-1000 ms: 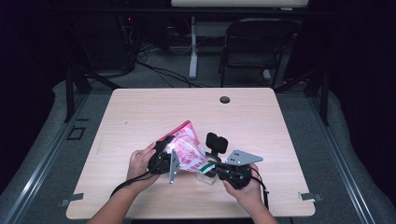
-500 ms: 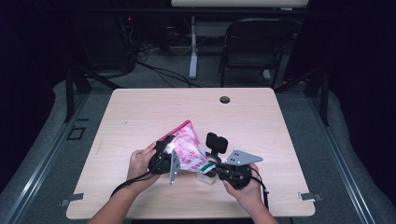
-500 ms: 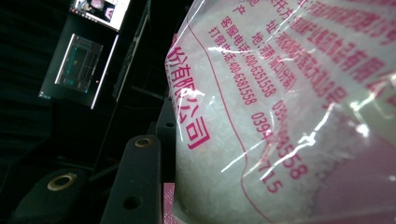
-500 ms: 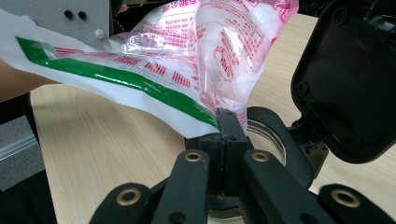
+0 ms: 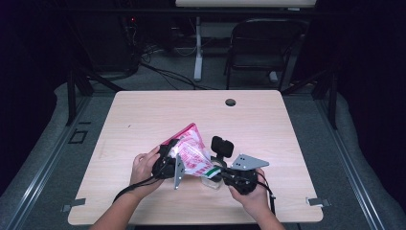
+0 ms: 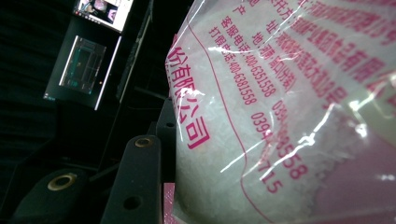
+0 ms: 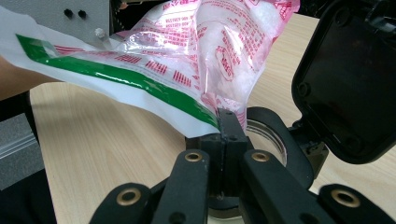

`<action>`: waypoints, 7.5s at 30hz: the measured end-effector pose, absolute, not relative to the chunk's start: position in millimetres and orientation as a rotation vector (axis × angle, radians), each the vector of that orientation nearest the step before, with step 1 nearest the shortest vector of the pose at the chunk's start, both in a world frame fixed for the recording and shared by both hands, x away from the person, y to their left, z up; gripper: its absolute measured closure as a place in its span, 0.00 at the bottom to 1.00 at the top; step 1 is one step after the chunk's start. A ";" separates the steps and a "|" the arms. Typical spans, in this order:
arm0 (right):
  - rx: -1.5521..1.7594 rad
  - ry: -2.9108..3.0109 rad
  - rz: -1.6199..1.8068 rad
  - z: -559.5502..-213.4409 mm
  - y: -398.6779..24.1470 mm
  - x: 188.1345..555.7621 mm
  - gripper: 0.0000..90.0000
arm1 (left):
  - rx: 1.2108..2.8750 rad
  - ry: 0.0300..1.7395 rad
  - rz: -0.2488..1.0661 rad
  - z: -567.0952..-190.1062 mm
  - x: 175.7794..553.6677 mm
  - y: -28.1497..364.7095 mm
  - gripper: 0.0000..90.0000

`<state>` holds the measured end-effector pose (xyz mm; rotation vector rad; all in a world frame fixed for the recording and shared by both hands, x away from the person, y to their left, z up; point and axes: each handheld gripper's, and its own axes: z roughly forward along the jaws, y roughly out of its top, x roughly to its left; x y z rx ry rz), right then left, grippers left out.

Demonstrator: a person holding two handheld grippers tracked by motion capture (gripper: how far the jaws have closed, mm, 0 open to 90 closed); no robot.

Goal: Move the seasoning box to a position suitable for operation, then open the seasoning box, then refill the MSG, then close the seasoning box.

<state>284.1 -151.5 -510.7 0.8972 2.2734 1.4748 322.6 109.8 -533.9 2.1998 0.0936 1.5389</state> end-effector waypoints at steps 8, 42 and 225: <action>0.903 2.268 1.481 -510.7 -153.8 284.4 1.00 | 2.188 0.071 1.599 -529.2 318.1 106.7 0.71; 0.927 2.256 1.453 -514.3 -156.1 282.2 1.00 | 2.182 0.003 1.695 -522.2 313.0 100.2 0.71; 0.945 2.269 1.398 -524.2 -149.8 283.5 0.99 | 2.128 -0.095 1.843 -512.5 300.5 93.3 0.71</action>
